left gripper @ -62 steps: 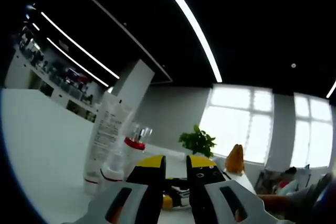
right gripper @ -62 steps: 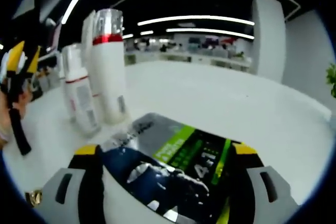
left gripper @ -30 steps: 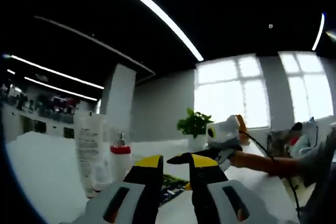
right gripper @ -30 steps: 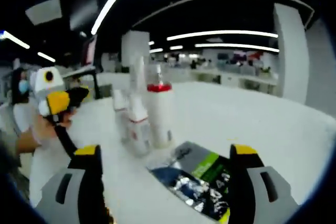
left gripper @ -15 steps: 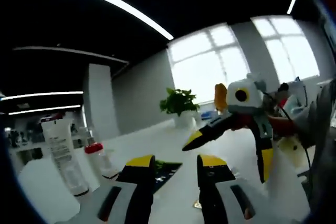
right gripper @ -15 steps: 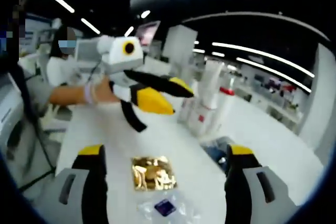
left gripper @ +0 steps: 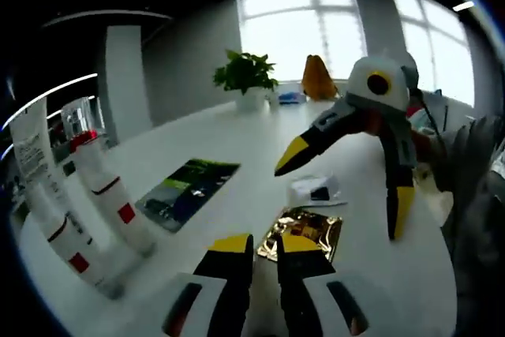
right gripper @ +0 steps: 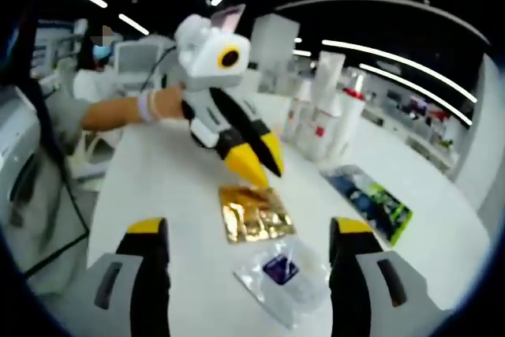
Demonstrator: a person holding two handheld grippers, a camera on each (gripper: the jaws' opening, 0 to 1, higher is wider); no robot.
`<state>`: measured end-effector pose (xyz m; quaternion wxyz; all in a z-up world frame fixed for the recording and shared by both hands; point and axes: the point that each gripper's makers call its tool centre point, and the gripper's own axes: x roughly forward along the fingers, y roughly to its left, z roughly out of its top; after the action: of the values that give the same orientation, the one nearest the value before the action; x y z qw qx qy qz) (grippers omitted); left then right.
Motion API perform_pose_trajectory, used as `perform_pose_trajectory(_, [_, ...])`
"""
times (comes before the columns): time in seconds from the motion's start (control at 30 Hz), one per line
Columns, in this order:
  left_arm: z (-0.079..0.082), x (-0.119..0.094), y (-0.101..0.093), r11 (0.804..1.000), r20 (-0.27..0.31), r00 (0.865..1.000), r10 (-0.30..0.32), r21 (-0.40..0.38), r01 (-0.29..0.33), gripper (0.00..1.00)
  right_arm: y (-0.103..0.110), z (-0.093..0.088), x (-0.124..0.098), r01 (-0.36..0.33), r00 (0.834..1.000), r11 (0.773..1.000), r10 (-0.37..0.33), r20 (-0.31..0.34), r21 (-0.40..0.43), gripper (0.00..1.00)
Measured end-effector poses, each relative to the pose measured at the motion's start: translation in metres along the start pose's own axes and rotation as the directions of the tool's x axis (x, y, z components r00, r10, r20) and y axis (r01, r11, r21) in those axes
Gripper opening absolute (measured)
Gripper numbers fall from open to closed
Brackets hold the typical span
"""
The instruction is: Arrange the skincare products in the storage area until every visible bottle or jar stands upright without overlapping.
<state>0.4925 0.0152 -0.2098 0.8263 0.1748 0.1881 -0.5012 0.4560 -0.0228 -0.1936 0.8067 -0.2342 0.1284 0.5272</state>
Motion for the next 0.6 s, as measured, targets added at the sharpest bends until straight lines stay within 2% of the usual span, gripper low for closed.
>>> perform_pose_trajectory(0.03, [-0.007, 0.002, -0.001, 0.999, -0.033, 0.999, 0.012, 0.041, -0.011, 0.01, 0.0, -0.001, 0.001, 0.002, 1.0, 1.0, -0.002, -0.004, -0.006, 0.81])
perform_pose_trajectory(0.07, [0.0, 0.005, -0.003, 0.998, 0.037, 0.999, 0.033, 0.043, -0.034, 0.0, 0.001, 0.001, 0.001, 0.005, 1.0, 1.0, -0.005, 0.0, -0.011, 0.8])
perform_pose_trajectory(0.1, [-0.001, 0.006, -0.004, 0.994, 0.025, 0.999, 0.025, 0.11, -0.028, 0.0, 0.002, 0.0, 0.0, 0.005, 1.0, 1.0, -0.005, -0.003, -0.011, 0.8])
perform_pose_trajectory(0.23, [-0.003, 0.007, -0.001, 0.995, 0.003, 0.999, 0.034, 0.096, -0.034, 0.0, 0.005, 0.002, 0.001, 0.014, 1.0, 1.0, -0.014, -0.001, -0.026, 0.79])
perform_pose_trajectory(0.33, [-0.004, 0.008, -0.001, 0.991, -0.011, 0.999, 0.053, 0.125, -0.051, 0.0, 0.002, 0.003, 0.002, 0.033, 0.999, 0.999, -0.033, -0.005, -0.042, 0.78])
perform_pose_trajectory(0.43, [-0.004, 0.008, -0.001, 0.986, -0.037, 0.997, 0.072, 0.152, -0.065, 0.0, -0.006, 0.005, 0.0, 0.097, 0.995, 0.989, -0.099, -0.009, -0.107, 0.76])
perform_pose_trajectory(0.53, [-0.004, 0.008, 0.001, 0.986, -0.044, 0.996, 0.073, 0.156, -0.065, 0.0, -0.017, 0.009, -0.004, 0.188, 0.981, 0.959, -0.194, -0.005, -0.212, 0.72])
perform_pose_trajectory(0.6, [-0.004, 0.007, 0.002, 0.987, -0.045, 0.997, 0.067, 0.151, -0.059, 0.0, -0.021, 0.013, -0.006, 0.242, 0.969, 0.929, -0.248, 0.013, -0.281, 0.71])
